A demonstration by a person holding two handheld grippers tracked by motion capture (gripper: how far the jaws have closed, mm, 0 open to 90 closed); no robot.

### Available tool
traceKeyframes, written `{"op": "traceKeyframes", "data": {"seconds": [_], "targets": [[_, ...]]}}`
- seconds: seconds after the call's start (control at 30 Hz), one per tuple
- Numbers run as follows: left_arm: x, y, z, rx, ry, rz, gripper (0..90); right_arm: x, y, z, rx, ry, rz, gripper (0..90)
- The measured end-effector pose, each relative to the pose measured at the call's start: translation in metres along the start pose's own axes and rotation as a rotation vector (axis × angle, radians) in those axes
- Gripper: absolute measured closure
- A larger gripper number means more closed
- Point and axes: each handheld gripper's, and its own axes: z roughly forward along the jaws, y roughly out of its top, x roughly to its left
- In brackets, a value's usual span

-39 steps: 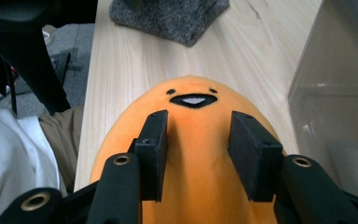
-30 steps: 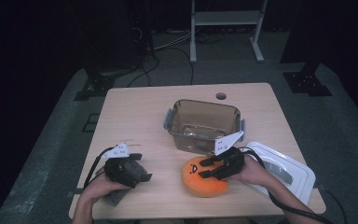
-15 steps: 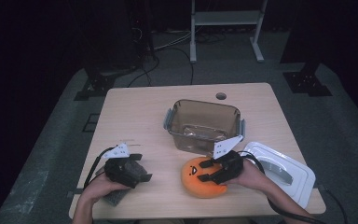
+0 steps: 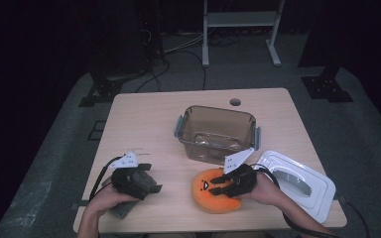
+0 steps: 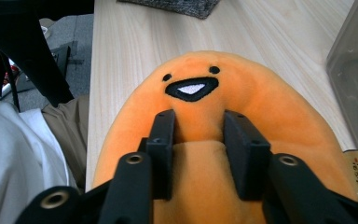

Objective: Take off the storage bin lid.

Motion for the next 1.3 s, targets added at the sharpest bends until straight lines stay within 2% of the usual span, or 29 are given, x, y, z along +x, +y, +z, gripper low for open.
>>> {"op": "traceKeyframes", "data": {"seconds": [0.07,0.23,0.4,0.53,0.83,1.3], "targets": [[0.0,0.0,0.0,0.0,-0.001,-0.001,3.3,0.001,0.0,0.0,0.004,-0.01,-0.015,69.3],[0.0,0.0,0.0,-0.001,0.0,0.0,3.3,0.003,0.004,-0.001,0.029,-0.009,-0.017,73.9],[0.0,0.0,0.0,-0.002,0.001,0.0,3.3,0.002,0.005,-0.002,0.013,0.001,-0.025,75.9],[0.001,0.0,-0.001,0.001,0.002,0.001,3.3,-0.001,0.008,-0.006,-0.004,0.025,0.042,77.8],[0.002,0.0,-0.001,-0.001,0.005,-0.001,3.2,-0.003,0.019,-0.012,0.0,0.024,0.029,81.0],[0.002,0.0,-0.001,-0.001,0.005,-0.001,3.3,0.005,0.032,-0.021,0.005,0.065,0.02,82.5]]}}
